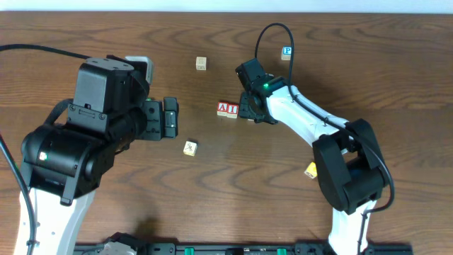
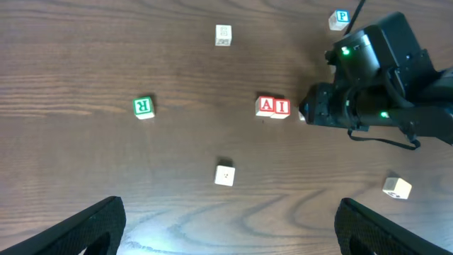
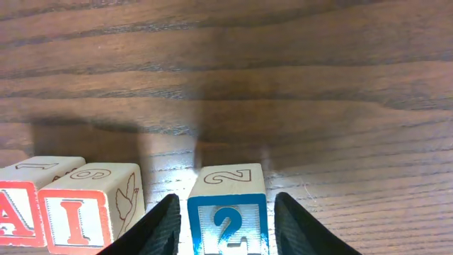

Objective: Spell out Ai2
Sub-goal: 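Lower the blue 2 block beside the I block with right gripper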

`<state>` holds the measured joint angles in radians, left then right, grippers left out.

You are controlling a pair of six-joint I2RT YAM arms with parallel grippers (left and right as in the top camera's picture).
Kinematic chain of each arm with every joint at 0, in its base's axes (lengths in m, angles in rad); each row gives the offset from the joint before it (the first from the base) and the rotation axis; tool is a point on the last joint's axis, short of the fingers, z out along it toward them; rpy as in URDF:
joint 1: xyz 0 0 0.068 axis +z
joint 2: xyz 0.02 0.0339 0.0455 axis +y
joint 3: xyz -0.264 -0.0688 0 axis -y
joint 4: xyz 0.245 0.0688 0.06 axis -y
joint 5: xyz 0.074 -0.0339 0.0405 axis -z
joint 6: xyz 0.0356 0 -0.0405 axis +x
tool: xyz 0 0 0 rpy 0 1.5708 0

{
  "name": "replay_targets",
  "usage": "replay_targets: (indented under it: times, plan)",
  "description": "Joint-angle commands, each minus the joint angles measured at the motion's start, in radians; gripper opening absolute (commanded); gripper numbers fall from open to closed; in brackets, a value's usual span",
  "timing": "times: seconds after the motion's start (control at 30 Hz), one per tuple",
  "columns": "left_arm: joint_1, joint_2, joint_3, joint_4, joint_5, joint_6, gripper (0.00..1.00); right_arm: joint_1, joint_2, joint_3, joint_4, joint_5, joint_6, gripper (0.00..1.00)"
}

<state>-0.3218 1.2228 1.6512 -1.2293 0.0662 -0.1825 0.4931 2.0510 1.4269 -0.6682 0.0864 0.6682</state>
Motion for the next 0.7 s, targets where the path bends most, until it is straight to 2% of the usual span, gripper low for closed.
replay_targets:
  times: [0.0, 0.37, 0.53, 0.6, 0.67]
  plan:
    - [0.001, 0.0, 0.02, -0.005, -0.025, 0.0, 0.95, 0.011, 0.004, 0.019, 0.005, 0.03, -0.012, 0.42]
    - [0.001, 0.0, 0.02, -0.005, -0.025, 0.0, 0.95, 0.011, -0.019, 0.161, -0.083, 0.048, -0.072, 0.45]
    - [0.001, 0.0, 0.02, -0.005, -0.025, 0.0, 0.95, 0.011, -0.066, 0.181, -0.163, 0.208, -0.08, 0.47]
    - [0.001, 0.0, 0.02, -0.005, -0.025, 0.0, 0.95, 0.011, -0.076, 0.181, -0.21, 0.253, -0.082, 0.49]
    - [0.001, 0.0, 0.02, -0.005, -0.025, 0.0, 0.96, 0.005, -0.076, 0.181, -0.265, 0.275, -0.082, 0.57]
